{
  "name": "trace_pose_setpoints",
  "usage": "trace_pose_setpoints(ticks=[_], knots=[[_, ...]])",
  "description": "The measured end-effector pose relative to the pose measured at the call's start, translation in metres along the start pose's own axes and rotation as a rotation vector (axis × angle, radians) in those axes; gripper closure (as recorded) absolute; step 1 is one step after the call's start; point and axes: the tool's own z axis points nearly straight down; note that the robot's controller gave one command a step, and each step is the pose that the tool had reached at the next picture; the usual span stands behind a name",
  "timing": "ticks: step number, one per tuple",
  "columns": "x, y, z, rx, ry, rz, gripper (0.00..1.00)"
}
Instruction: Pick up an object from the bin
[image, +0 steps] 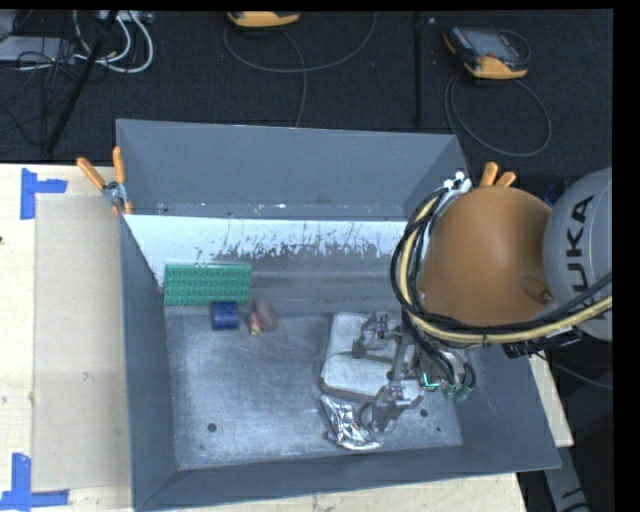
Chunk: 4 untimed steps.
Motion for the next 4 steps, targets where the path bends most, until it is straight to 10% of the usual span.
trace_pose_setpoints(ticks=[1, 2, 3, 4], knots=[[-0.024, -0.012, -0.071, 0.002, -0.015, -0.374, 0.0], [-0.011, 0.03, 0.065, -0.001, -0.001, -0.374, 0.0], [-0.021, -0.017, 0.153, -0.001, -0.016, -0.359, 0.0], [-0.019, -0.017, 0.15, 0.0, -0.008, -0.359, 1.0]])
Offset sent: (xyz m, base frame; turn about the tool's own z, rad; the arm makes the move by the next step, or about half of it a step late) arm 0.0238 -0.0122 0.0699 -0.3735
